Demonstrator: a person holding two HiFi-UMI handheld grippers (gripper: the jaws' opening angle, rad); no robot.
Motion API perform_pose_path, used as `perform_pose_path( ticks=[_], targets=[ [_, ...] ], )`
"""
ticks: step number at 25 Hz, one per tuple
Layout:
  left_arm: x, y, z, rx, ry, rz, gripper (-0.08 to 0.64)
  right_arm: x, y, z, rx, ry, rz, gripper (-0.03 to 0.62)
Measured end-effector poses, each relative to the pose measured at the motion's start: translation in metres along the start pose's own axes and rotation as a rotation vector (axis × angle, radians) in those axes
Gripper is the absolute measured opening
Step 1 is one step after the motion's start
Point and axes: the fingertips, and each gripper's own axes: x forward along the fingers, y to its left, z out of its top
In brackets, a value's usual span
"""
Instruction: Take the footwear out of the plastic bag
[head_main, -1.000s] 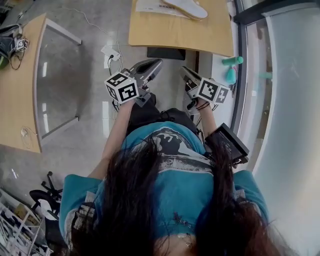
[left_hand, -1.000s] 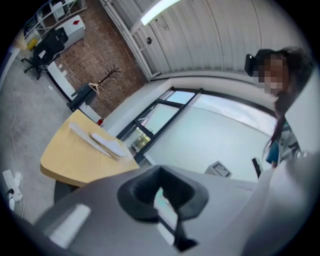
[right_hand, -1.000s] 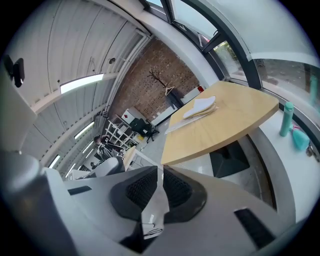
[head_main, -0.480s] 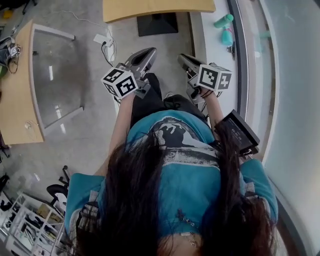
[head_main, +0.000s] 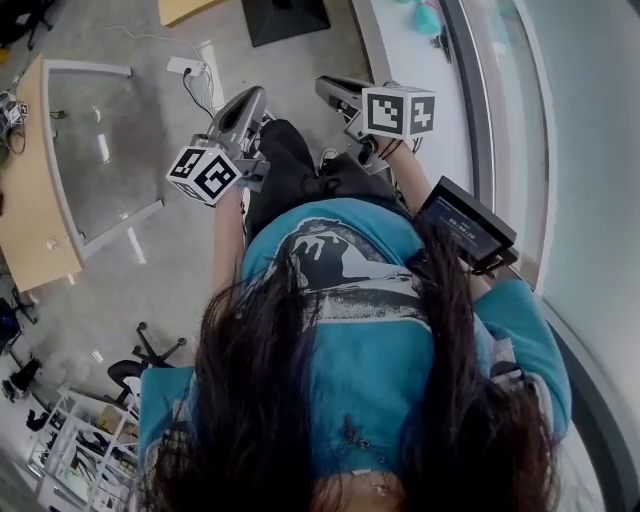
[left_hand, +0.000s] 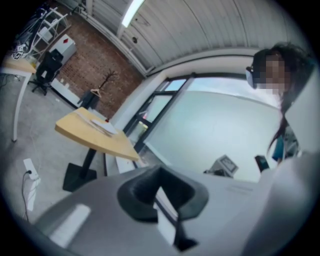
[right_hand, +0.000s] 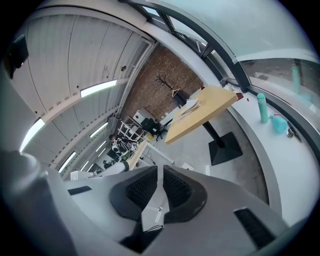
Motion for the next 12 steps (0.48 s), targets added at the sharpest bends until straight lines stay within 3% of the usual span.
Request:
perform_pose_path(
  ticks=[3,12],
  targets=[
    [-0.012,-0.025,-0.011,0.01,-0.012,0.014,-0.014,-0.02,0.008,-0.016,-0.009,0.004,0.025,0.046],
    [-0.04,-0.041,-0.027,0.026,0.007,0.045,-0.014,-0.029,0.026,-0.039,-0.042,0.027,0.052,0.046]
  ],
)
